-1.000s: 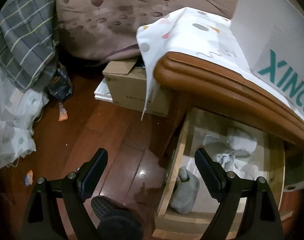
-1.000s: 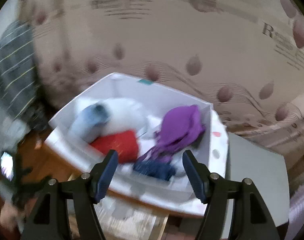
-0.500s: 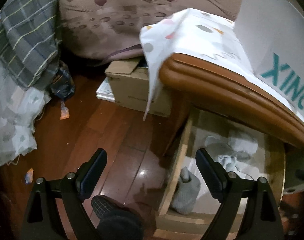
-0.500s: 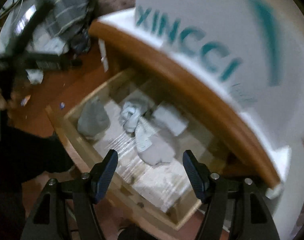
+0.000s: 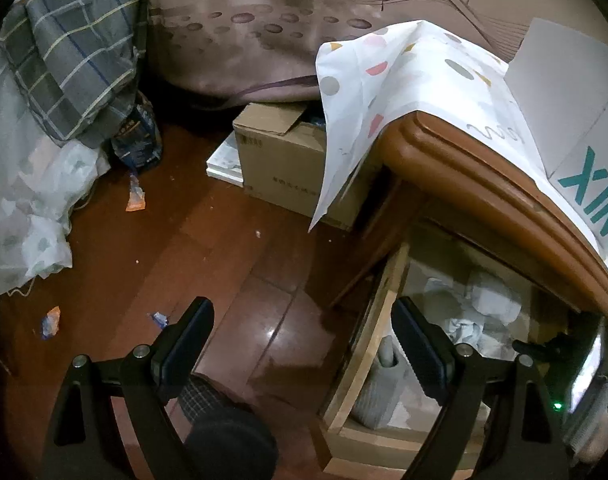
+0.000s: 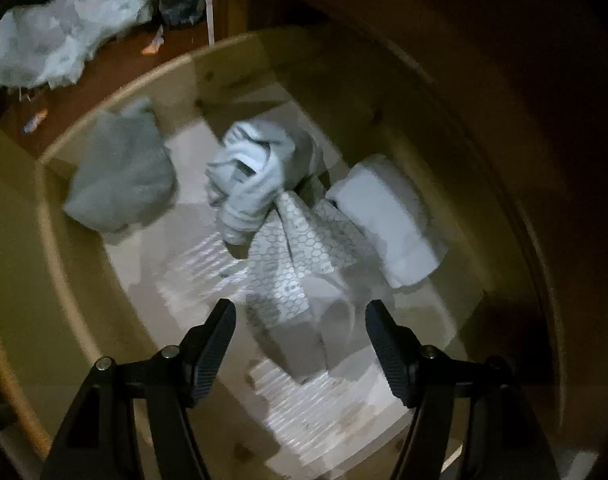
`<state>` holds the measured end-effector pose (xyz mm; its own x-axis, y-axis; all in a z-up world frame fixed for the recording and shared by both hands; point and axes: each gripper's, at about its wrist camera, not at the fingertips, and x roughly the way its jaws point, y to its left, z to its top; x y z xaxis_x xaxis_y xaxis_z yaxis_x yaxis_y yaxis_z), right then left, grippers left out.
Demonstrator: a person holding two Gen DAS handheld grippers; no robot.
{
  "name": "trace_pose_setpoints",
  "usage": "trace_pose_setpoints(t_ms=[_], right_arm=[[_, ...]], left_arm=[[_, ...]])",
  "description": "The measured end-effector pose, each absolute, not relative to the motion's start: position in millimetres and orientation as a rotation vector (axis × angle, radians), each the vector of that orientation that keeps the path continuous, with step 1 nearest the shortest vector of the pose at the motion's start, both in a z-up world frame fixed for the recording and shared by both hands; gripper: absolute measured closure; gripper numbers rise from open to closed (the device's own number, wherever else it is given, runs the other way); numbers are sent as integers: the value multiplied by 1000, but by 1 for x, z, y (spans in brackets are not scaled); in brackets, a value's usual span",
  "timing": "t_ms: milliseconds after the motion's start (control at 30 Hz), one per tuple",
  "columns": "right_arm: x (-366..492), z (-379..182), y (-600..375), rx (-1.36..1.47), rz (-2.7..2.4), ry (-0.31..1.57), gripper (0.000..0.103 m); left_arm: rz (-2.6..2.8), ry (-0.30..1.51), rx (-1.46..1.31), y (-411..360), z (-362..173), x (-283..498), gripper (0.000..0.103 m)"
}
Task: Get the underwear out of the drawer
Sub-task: 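Move the right tool into the drawer and grasp the grey hexagon-print socks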
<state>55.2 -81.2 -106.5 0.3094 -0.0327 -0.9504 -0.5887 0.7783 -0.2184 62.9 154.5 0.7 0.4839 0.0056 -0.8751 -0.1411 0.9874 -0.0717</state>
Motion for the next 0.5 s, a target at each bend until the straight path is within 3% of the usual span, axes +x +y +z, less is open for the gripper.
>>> trace_pose_setpoints(t_ms=[167,500], right_arm=[[67,-128,-77,-667,415,1220,27],[89,-152,-76,-669,447,1261,25]], left_arm=[[90,1075,-121,151,-2,64,15],[88,1085,-101,146,-5,65,15]])
